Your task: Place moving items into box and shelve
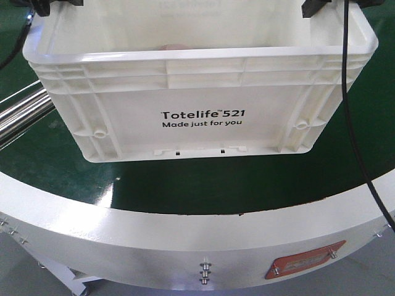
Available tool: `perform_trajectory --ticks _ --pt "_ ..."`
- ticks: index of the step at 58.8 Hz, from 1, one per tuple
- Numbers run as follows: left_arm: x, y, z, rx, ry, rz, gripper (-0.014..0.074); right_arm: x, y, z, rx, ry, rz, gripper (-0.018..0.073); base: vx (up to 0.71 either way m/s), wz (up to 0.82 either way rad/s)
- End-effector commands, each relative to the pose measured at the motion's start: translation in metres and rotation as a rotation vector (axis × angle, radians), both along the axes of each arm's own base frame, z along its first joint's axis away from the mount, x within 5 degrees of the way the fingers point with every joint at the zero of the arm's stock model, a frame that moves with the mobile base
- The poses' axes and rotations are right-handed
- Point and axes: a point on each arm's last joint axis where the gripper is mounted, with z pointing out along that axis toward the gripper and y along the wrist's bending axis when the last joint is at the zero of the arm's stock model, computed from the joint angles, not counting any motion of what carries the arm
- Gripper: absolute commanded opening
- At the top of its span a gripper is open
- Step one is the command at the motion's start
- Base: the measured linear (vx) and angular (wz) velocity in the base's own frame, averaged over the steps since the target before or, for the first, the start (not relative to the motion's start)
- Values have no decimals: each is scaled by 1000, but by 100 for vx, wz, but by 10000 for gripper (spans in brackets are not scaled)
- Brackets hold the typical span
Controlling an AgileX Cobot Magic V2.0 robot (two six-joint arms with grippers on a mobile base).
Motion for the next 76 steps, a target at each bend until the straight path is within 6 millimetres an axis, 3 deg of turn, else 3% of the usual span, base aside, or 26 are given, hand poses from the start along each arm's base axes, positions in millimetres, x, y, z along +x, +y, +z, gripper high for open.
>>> perform_trajectory --ticks 1,76 --pt "-14 6 42 -6 -223 -22 0 -22 -8 36 10 -104 -44 -5 0 0" --pt "-14 6 42 -6 -223 -22 0 -22 -8 36 10 -105 -44 -5 0 0"
